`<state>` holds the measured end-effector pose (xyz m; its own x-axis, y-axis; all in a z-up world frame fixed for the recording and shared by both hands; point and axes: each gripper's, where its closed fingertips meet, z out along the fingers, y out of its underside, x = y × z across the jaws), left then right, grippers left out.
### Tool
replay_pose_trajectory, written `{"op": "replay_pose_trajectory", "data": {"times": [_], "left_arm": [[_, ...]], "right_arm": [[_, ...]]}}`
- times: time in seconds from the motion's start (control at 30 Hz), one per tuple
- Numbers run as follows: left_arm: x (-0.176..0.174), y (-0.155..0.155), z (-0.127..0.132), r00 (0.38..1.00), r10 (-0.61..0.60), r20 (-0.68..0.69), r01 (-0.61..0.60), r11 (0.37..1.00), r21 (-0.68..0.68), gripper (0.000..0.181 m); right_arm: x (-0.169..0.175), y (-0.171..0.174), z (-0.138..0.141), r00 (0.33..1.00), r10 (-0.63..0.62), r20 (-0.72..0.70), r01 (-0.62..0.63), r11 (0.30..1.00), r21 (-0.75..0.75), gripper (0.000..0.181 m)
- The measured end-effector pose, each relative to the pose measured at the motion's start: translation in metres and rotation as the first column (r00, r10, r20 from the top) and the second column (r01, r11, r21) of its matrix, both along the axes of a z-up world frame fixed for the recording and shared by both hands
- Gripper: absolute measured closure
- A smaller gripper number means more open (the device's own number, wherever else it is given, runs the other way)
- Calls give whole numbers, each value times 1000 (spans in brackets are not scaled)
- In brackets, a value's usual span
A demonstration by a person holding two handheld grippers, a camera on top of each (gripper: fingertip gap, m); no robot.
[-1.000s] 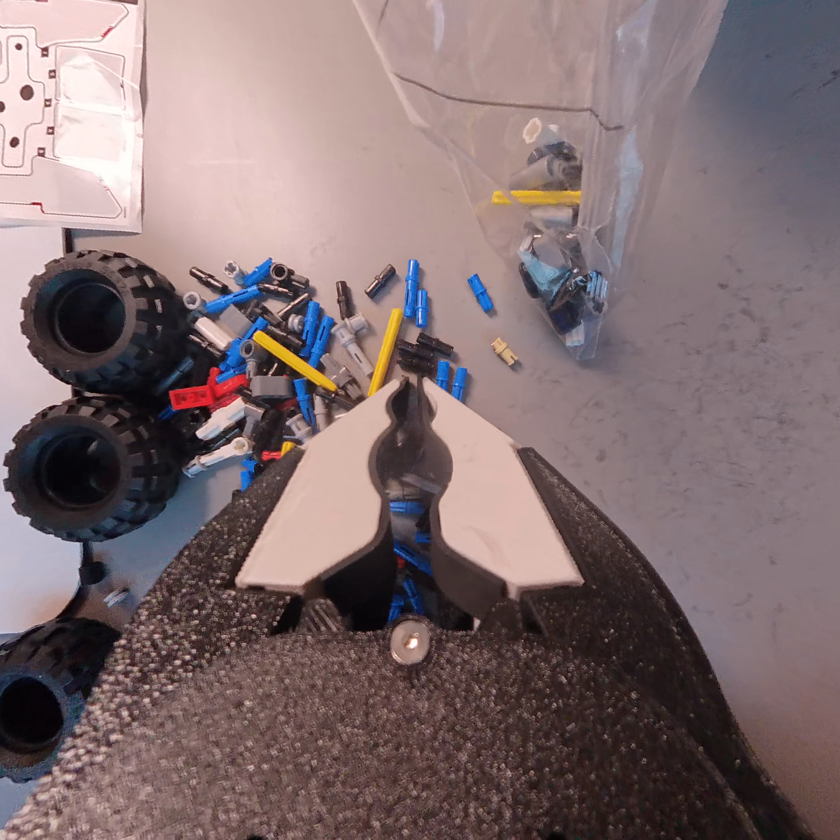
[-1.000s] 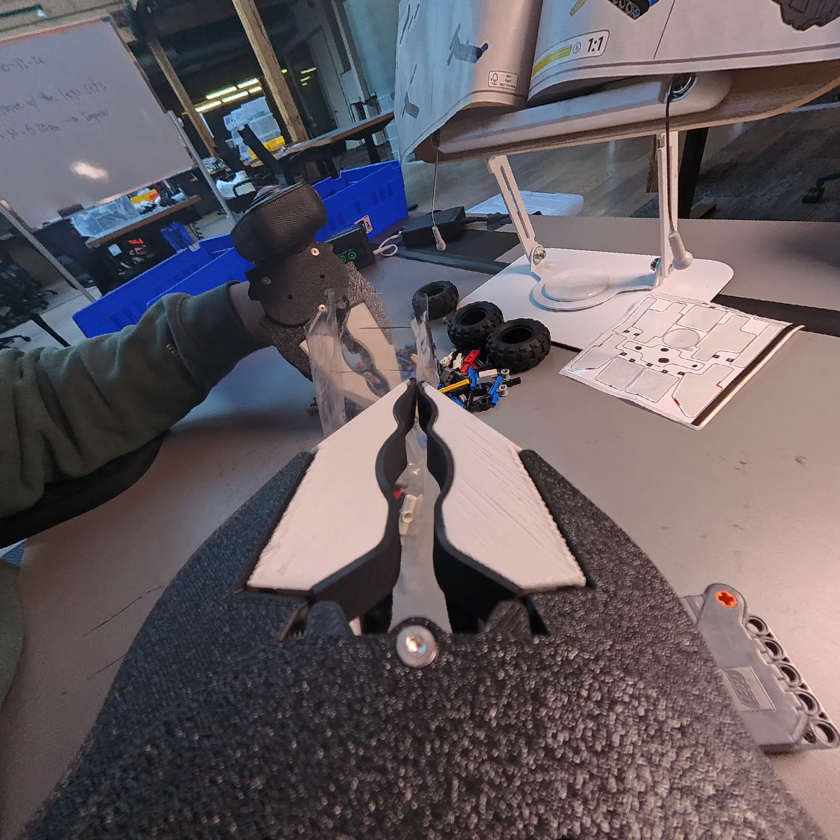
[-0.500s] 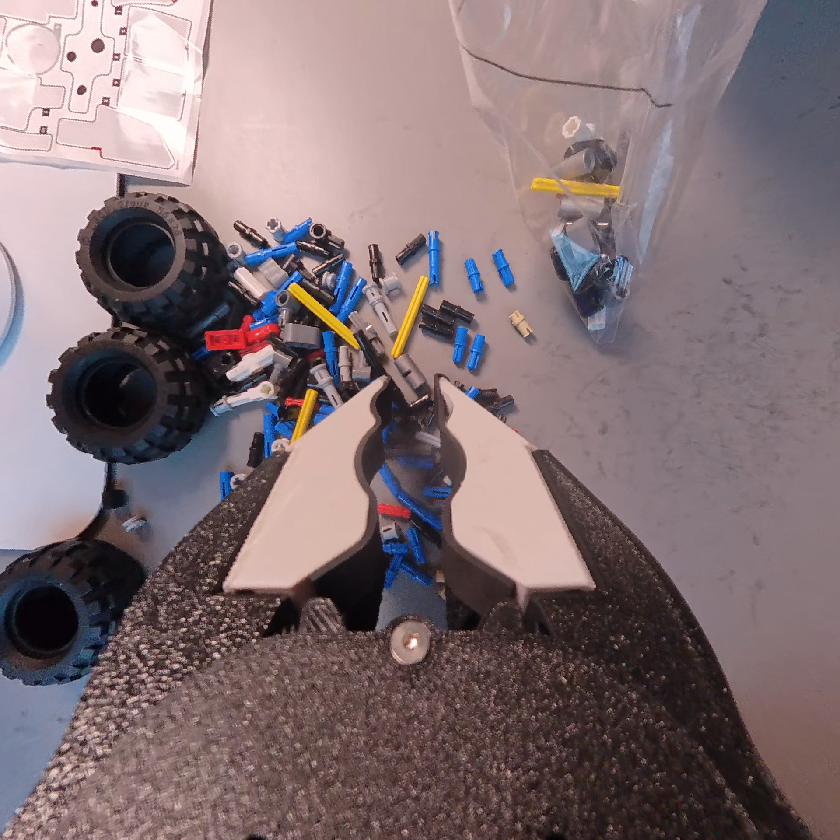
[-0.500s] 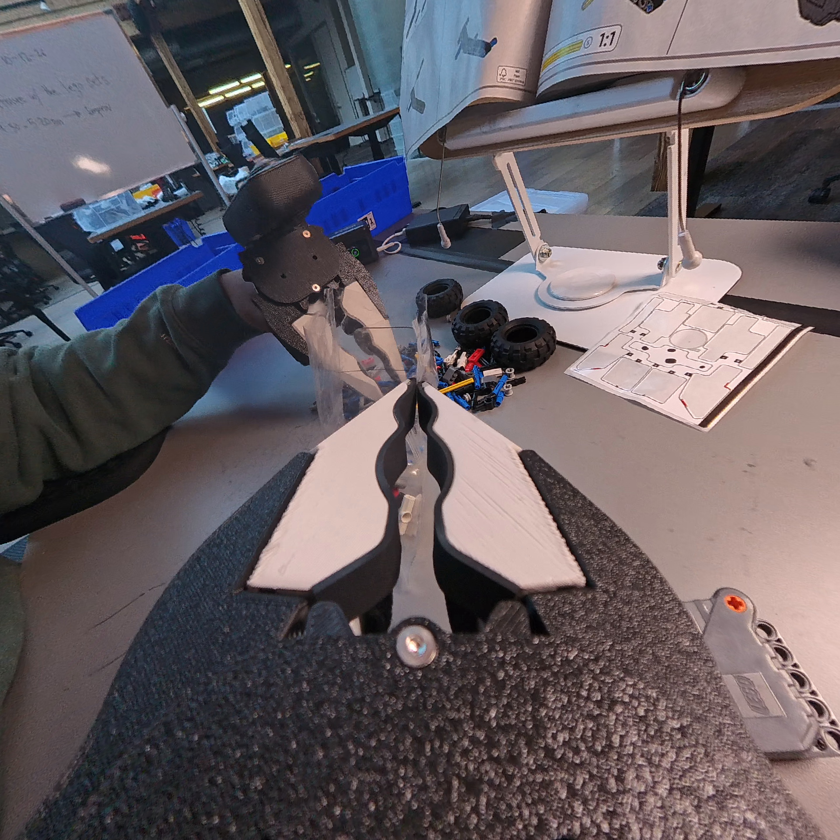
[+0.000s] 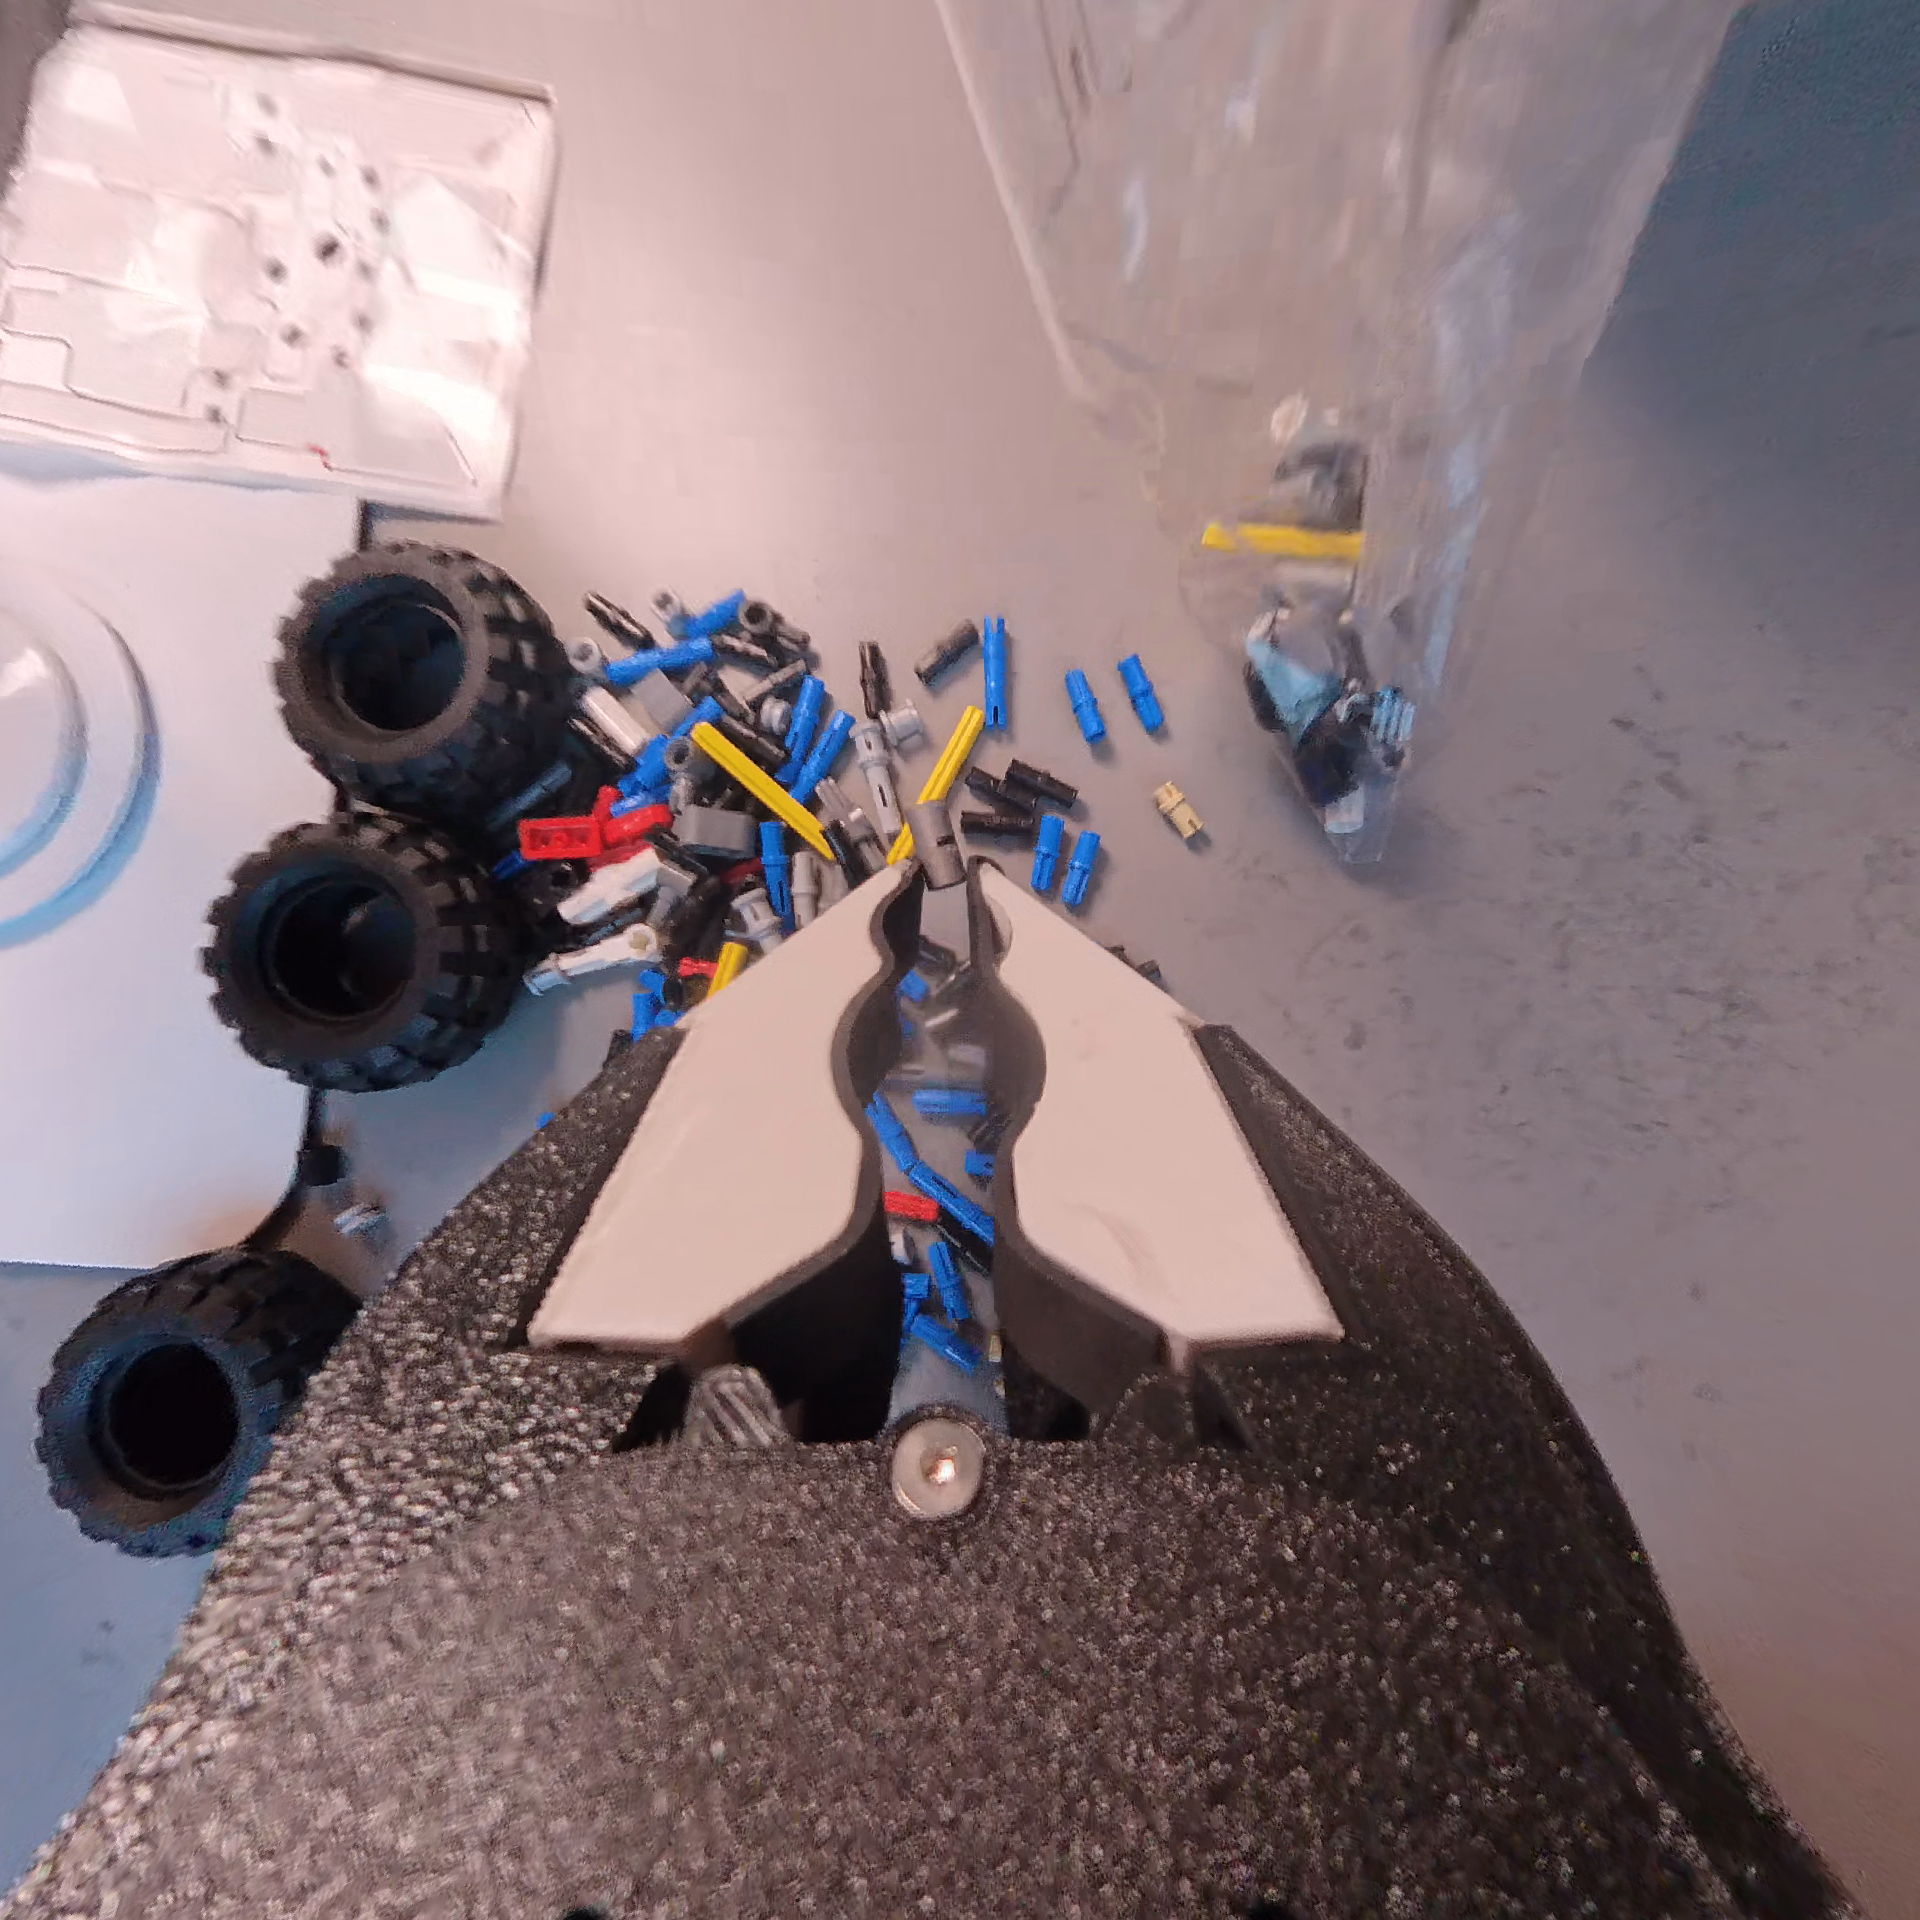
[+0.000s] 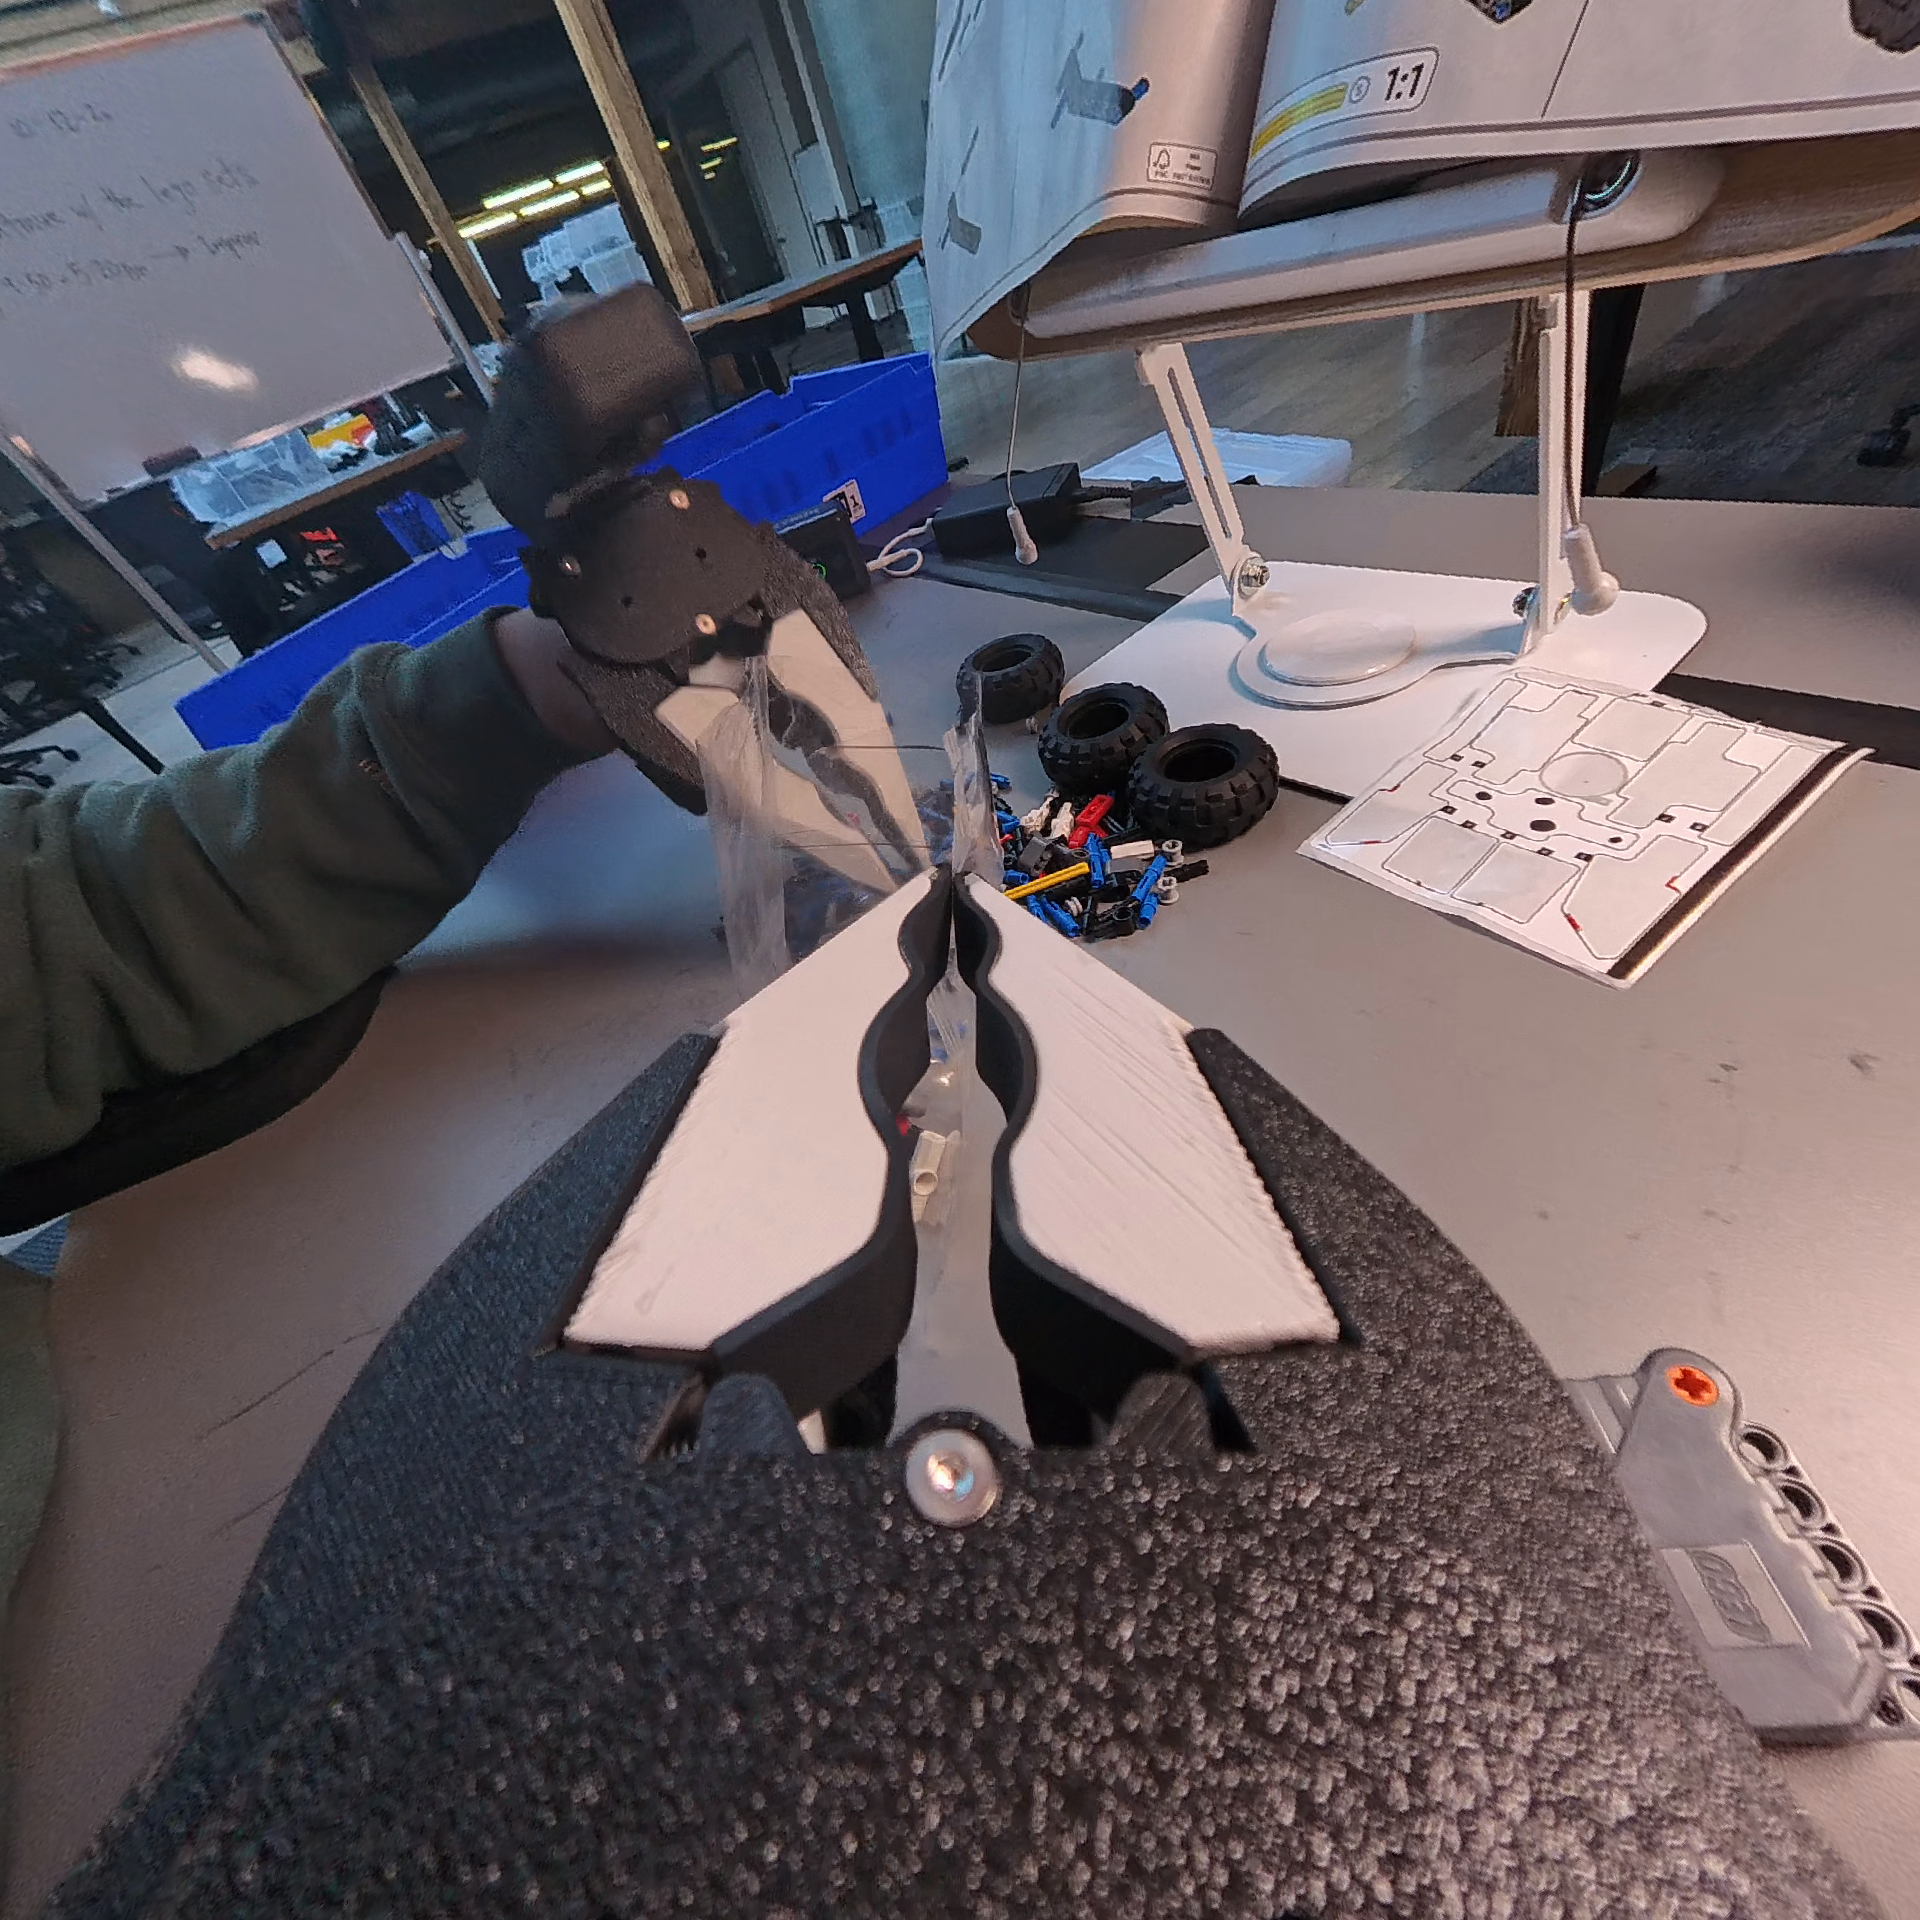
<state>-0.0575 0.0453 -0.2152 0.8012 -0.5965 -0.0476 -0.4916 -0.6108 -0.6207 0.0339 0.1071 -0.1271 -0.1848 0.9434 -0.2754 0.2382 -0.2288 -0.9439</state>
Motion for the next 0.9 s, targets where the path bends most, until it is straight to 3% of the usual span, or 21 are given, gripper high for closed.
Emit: {"op": "replay_pose_trajectory", "data": {"times": [0.13, 0.2, 0.33, 0.53, 0.7, 0.9], "left_arm": [[27, 14, 99, 981, -38, 192, -20, 957, 290, 174], [50, 15, 125, 973, -87, 212, 14, 945, 326, 174], [69, 21, 116, 979, -78, 186, 26, 964, 264, 168], [56, -1, 137, 932, -49, 360, -63, 954, 292, 153], [54, -25, 106, 897, 11, 442, -119, 969, 216, 155], [72, -21, 88, 886, 26, 463, -127, 974, 189, 160]], "right_arm": [[-2, -4, 0, 1000, 11, -1, -11, 1000, -1, 181], [-4, -8, -1, 1000, 21, 3, -21, 1000, 0, 181], [-4, -13, -1, 1000, 30, 5, -30, 1000, 10, 181], [-1, -12, 3, 1000, 28, -14, -27, 1000, 8, 181], [-1, -13, 6, 998, 43, -41, -43, 999, 7, 181], [-1, -17, 8, 998, 48, -51, -47, 999, 19, 181]]}}
